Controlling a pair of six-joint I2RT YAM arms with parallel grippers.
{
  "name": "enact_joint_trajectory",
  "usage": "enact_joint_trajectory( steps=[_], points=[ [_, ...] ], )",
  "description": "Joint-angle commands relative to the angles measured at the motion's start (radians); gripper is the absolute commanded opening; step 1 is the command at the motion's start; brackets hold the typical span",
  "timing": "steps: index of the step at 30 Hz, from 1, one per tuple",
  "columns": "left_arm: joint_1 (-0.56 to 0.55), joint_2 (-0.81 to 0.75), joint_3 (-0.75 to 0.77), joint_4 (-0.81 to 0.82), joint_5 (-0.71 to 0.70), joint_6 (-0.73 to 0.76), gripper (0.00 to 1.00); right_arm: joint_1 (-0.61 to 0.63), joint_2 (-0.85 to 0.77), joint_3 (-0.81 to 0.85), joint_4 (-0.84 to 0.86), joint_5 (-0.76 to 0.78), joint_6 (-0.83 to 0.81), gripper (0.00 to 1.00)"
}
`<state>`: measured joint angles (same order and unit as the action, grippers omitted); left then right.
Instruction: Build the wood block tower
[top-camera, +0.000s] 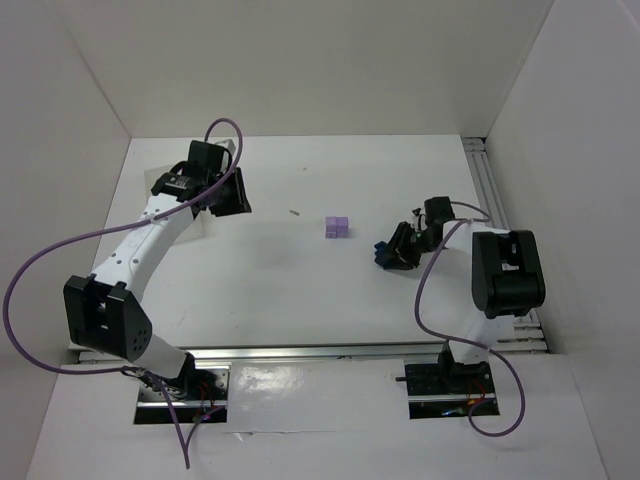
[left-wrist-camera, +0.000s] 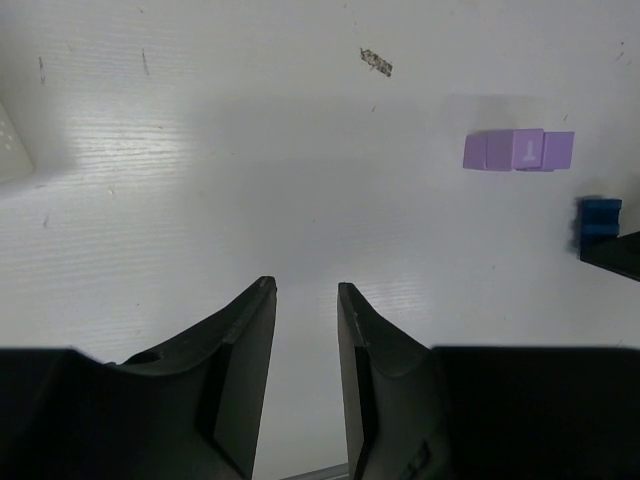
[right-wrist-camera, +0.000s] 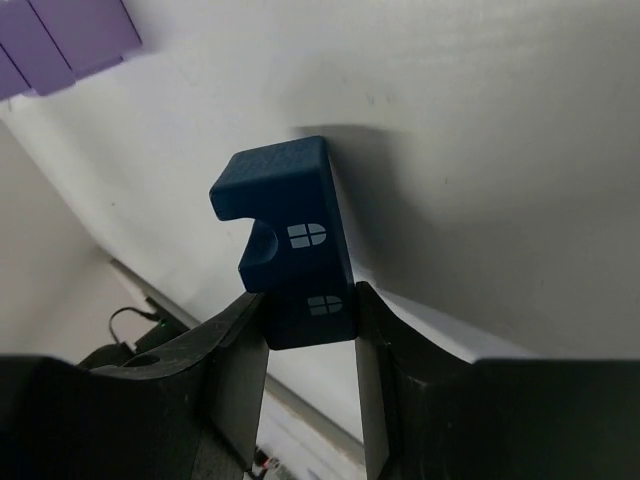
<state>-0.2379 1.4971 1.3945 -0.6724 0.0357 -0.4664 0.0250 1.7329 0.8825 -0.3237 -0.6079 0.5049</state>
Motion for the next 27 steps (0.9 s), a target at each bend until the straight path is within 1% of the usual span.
enact_joint_trajectory(
  steps=[1,2,5,6,10,12,13,14,15,18,20,24,26,27],
  points=[
    [0.011,-0.035,-0.009,0.013,0.012,0.025,0.44,-0.022,-0.053,-0.033,0.017,-0.064,0.064,0.37],
    [0.011,-0.035,-0.009,0.013,0.012,0.025,0.44,-0.033,-0.053,-0.043,0.017,-0.04,0.064,0.4],
    [0.011,-0.035,-0.009,0.013,0.012,0.025,0.44,-0.043,-0.062,-0.056,0.003,0.008,0.075,0.43],
    [0.011,-0.035,-0.009,0.013,0.012,0.025,0.44,-0.056,-0.074,-0.065,0.003,0.023,0.075,0.51],
    [0.011,-0.035,-0.009,0.013,0.012,0.025,0.44,-0.083,-0.098,-0.065,-0.011,0.071,0.084,0.52],
    [0.011,-0.035,-0.009,0.013,0.021,0.025,0.44,-0.094,-0.119,-0.074,-0.023,0.095,0.084,0.55],
    [0.011,-0.035,-0.009,0.013,0.021,0.025,0.44,-0.094,-0.119,-0.074,-0.023,0.096,0.084,0.62],
    [0.011,-0.035,-0.009,0.013,0.03,0.025,0.44,-0.094,-0.131,-0.074,-0.034,0.115,0.075,0.65],
    [0.011,-0.035,-0.009,0.013,0.03,0.025,0.44,-0.094,-0.144,-0.074,-0.043,0.125,0.075,0.65],
    [0.011,-0.035,-0.009,0.022,0.03,0.025,0.44,-0.094,-0.171,-0.063,-0.089,0.177,0.038,0.73],
    [0.011,-0.035,-0.009,0.022,0.03,0.025,0.44,-0.094,-0.199,-0.031,-0.119,0.21,0.008,0.76],
    [0.011,-0.035,0.0,0.022,0.039,0.025,0.44,-0.094,-0.248,0.009,-0.166,0.305,-0.011,0.9],
    [0.011,-0.026,0.0,0.022,0.039,0.025,0.44,-0.083,-0.248,0.019,-0.175,0.316,-0.011,0.93],
    [0.011,-0.026,0.0,0.022,0.039,0.025,0.44,-0.071,-0.239,0.019,-0.175,0.316,-0.011,0.93]
  ],
)
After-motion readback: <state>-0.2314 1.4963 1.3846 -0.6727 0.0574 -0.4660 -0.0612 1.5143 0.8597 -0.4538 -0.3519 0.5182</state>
